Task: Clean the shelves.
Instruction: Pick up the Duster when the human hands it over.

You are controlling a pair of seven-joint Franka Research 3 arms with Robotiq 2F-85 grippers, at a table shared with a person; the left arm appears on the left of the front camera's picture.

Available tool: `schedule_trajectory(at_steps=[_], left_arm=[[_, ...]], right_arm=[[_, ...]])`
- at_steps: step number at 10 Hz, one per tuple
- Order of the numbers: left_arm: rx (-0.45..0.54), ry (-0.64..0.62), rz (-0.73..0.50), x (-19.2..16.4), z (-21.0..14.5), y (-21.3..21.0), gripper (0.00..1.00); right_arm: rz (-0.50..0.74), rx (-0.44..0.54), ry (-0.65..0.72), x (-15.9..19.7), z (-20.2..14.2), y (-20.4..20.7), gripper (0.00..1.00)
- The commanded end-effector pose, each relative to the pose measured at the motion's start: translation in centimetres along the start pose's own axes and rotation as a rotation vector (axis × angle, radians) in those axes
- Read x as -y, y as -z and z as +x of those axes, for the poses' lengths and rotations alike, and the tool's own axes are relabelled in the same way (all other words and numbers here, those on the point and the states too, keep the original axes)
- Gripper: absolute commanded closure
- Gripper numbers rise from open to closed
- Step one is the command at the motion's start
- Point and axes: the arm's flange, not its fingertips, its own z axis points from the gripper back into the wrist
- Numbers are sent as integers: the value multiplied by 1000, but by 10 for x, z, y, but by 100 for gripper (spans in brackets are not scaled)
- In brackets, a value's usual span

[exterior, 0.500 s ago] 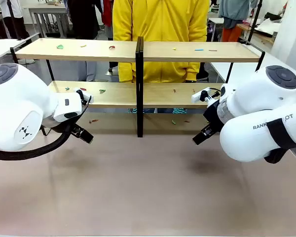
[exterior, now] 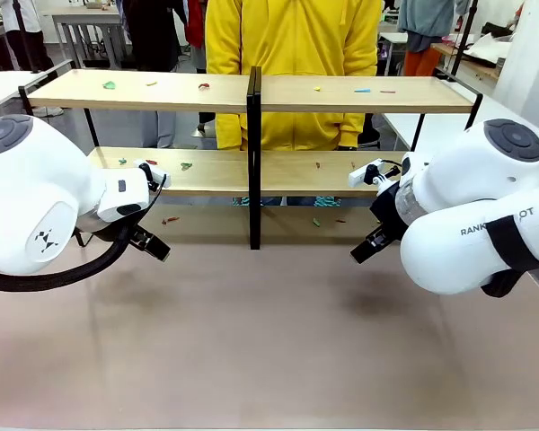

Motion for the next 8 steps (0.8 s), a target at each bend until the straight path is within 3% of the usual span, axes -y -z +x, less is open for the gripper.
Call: schedule_trajectory(at_steps=[1,8], left_arm=[[0,0,0,0,0,0,0],[0,0,0,0,0,0,0]], right_arm=[[0,0,1,0,0,0,0],[0,0,0,0,0,0,0]])
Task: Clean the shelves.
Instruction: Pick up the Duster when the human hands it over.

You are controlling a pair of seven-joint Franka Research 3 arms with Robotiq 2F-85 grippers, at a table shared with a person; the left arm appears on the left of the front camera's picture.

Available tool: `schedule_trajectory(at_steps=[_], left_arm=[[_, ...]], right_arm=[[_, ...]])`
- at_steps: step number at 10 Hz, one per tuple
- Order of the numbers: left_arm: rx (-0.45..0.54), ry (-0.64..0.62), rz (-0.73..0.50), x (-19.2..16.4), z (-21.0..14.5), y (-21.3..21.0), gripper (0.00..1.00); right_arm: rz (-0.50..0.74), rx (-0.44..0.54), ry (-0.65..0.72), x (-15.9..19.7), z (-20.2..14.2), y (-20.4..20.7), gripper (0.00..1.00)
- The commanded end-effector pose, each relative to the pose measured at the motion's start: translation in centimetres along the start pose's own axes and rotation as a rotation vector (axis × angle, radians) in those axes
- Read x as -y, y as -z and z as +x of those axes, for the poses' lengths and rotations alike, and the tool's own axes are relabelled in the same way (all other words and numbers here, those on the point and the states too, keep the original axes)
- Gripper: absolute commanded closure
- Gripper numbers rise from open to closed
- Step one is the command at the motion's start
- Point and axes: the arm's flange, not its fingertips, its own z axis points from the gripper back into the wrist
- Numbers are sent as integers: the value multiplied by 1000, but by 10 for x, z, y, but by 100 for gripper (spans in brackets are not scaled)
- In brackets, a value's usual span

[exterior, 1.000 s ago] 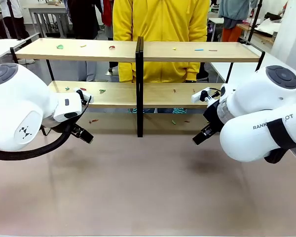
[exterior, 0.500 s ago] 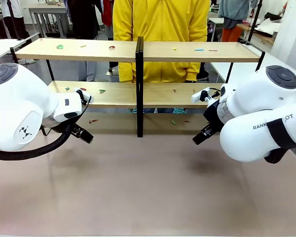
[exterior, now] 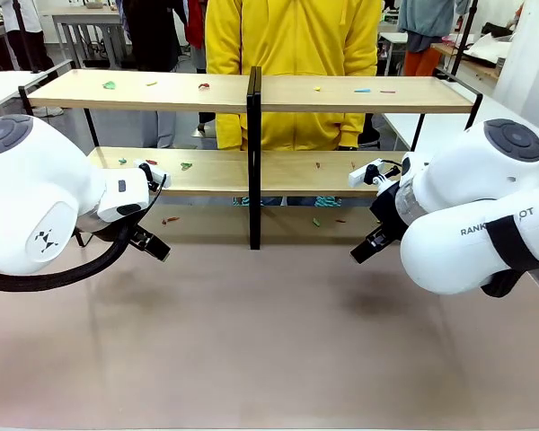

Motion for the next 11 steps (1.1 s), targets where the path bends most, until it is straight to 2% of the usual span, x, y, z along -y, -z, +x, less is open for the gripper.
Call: schedule_trajectory(at_steps=[1,2,3,4,6,8,10,11], left_arm=[[4,57,-90,-1,-9,-25,0],[46,92,-157,-6,-25,-68,0],[97,110,-157,-6,-41,-116,0],[192,146,-218,-4,-61,-160,0],[361,236,-277,-1,-102,-219,0],[471,127,-186,-13,-115,-248,0],[506,102,-130,-7,-104,-258,0],[503,76,-116,-8,-101,-256,0]], right_arm=[[-9,-3,-21,-2,1,-20,0],[16,25,-26,0,-6,-59,0],[49,84,-59,-1,-18,-101,0],[48,131,-85,-5,-30,-140,0],[29,226,-153,-17,-52,-210,0],[5,287,-124,-11,-67,-257,0],[-27,363,-113,-5,-73,-278,0],[-40,368,-111,-3,-74,-280,0]])
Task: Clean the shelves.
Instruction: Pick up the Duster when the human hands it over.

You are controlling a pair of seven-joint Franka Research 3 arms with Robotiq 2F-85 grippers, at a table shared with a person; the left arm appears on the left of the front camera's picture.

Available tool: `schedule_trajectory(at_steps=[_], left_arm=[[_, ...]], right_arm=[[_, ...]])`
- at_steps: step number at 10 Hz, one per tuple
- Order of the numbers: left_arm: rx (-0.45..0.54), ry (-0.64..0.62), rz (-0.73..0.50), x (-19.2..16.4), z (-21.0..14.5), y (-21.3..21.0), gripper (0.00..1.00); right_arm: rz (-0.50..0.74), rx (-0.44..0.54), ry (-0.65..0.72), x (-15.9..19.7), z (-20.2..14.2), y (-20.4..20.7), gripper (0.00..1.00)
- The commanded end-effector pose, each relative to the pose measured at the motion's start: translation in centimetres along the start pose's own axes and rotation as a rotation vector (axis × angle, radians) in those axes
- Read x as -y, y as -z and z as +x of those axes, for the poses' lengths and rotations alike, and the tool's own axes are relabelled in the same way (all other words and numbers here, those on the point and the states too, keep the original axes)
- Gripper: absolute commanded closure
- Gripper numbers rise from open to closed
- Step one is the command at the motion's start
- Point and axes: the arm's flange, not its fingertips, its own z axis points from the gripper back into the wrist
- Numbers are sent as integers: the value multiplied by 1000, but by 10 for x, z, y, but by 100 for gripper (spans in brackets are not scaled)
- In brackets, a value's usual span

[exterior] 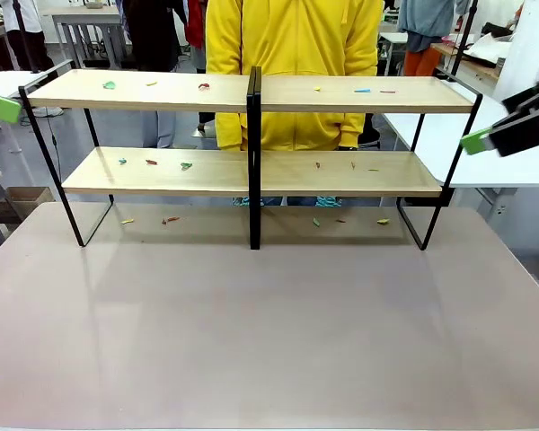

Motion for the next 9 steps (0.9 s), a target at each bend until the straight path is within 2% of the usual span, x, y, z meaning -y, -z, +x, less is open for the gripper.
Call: schedule_trajectory(at_steps=[1,3,5,6,9], left_arm=[[11,-55,35,50,-79,48,0],[39,-170,114,42,-78,44,0],[34,-169,121,45,-73,48,0],[67,-177,143,43,-72,47,0],[70,-118,150,45,-73,47,0]], right_arm=[[-9,1,-21,-9,-58,27,0],[-13,-9,-30,-5,-59,29,0],[-5,12,-9,2,-63,34,0],[1,9,-11,3,-64,35,0],[9,-5,-1,6,-65,42,0]])
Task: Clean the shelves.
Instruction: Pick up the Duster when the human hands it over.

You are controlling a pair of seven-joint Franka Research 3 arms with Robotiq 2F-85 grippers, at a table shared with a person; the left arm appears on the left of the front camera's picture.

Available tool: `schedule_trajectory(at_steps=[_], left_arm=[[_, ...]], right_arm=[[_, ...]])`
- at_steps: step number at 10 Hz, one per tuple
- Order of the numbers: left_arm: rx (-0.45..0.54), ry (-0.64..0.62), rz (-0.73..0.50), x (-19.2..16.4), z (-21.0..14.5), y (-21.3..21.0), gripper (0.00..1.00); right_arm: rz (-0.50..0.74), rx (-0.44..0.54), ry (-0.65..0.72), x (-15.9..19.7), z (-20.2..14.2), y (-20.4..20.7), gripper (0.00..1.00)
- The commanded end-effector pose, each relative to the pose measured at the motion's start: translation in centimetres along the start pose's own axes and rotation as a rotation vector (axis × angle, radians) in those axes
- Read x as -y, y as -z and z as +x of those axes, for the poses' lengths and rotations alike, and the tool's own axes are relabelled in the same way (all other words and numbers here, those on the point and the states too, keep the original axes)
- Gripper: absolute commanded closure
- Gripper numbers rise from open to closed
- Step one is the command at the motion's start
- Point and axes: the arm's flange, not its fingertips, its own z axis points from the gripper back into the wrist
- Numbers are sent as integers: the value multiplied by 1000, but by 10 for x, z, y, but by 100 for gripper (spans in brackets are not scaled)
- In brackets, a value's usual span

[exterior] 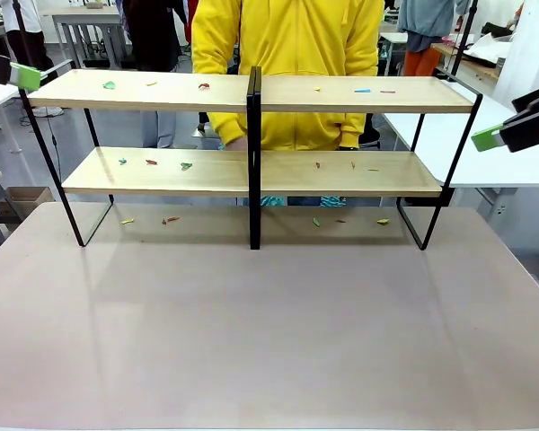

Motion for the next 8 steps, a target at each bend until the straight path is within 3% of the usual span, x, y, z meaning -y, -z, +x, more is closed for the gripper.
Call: schedule_trajectory(at_steps=[1,2,3,8], left_arm=[[-15,29,10,34,-101,16,0],[-52,35,23,33,-103,16,0],[-6,9,0,1,0,2,0],[-6,9,0,1,0,2,0]], right_arm=[[-1,19,-24,-16,-57,28,0],[-3,18,-22,-15,-57,28,0],[-5,15,-20,-14,-57,29,0],[-9,36,7,-12,-57,28,0]])
